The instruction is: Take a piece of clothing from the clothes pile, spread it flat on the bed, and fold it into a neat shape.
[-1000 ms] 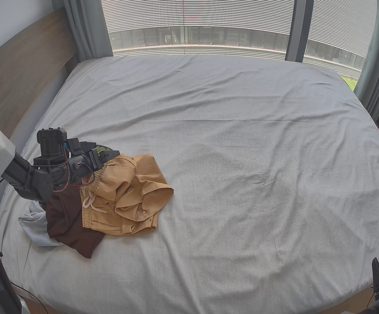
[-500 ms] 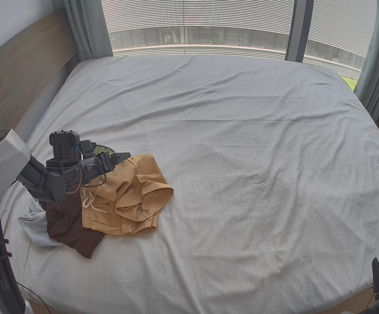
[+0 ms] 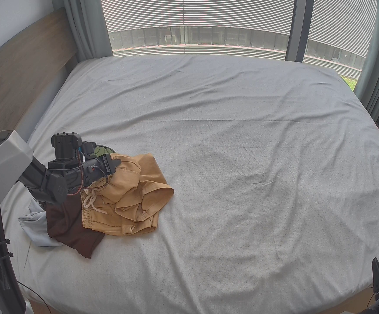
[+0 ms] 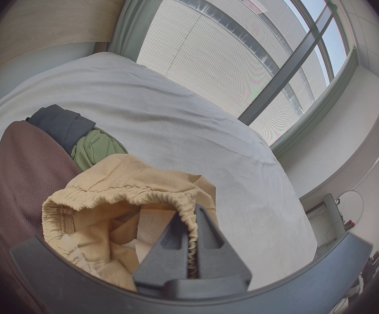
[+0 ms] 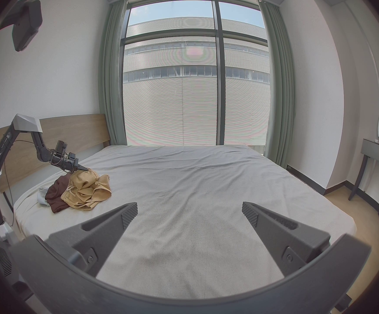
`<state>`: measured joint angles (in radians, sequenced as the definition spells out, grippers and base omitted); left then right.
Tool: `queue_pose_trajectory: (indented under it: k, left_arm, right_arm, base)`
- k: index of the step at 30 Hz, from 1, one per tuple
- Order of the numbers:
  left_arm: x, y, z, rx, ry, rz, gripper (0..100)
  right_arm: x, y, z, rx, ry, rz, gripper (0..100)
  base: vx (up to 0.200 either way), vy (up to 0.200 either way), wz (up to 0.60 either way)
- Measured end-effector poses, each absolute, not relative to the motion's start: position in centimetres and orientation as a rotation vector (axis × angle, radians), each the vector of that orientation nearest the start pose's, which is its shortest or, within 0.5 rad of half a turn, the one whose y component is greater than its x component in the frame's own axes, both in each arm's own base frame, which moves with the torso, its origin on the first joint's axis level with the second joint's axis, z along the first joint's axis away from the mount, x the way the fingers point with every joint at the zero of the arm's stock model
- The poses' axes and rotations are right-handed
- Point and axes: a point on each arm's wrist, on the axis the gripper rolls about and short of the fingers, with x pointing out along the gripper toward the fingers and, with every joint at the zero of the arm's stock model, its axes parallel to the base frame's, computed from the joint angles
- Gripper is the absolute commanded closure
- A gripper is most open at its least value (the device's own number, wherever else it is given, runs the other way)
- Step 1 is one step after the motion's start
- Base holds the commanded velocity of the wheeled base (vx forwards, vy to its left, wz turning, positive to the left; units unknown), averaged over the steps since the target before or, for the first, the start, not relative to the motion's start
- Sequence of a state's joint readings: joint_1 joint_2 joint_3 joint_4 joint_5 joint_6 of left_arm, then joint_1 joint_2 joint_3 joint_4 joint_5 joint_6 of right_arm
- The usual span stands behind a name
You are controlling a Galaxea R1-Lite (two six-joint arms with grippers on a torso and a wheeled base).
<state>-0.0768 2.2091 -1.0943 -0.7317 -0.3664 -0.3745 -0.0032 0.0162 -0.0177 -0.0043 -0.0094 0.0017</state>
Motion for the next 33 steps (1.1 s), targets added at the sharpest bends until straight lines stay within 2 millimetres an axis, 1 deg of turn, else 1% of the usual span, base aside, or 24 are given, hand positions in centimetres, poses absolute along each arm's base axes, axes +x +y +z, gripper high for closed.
queue_pose_trajectory:
  k: [9,12,15,20,24,28,33]
  left_arm:
    - [40.9,-4.1,8.4,-0.460,0.471,-0.359,100]
    - [40.7,-4.3,8.8,-0.521,0.480,-0.368,100]
    - [40.2,-4.5,9.9,-0.632,0.499,-0.409,100]
    - [38.5,-5.0,12.7,-0.773,0.532,-0.542,100]
    - [36.8,-5.0,14.4,-0.825,0.553,-0.620,100]
    - [35.1,-5.1,15.2,-0.835,0.573,-0.673,100]
    - [34.1,-5.6,15.9,-0.832,0.543,-0.708,100]
  right_arm:
    - [-2.3,0.0,8.1,0.002,-0.006,-0.013,0]
    - [-2.3,0.0,8.1,0.002,-0.005,-0.013,0]
    - [-2.3,0.0,8.1,0.002,-0.005,-0.013,0]
    - [-2.3,0.0,8.1,0.002,-0.005,-0.013,0]
    - [-2.3,0.0,8.1,0.002,-0.005,-0.013,0]
    - [-2.3,0.0,8.1,0.002,-0.006,-0.013,0]
    - [-2.3,0.0,8.1,0.002,-0.006,-0.013,0]
  base:
    - [0.000,0.000,0.00]
    - [0.000,0.000,0.00]
    - [0.000,0.000,0.00]
    - [0.000,0.000,0.00]
    - [0.000,0.000,0.00]
    - [0.000,0.000,0.00]
    - [0.000,0.000,0.00]
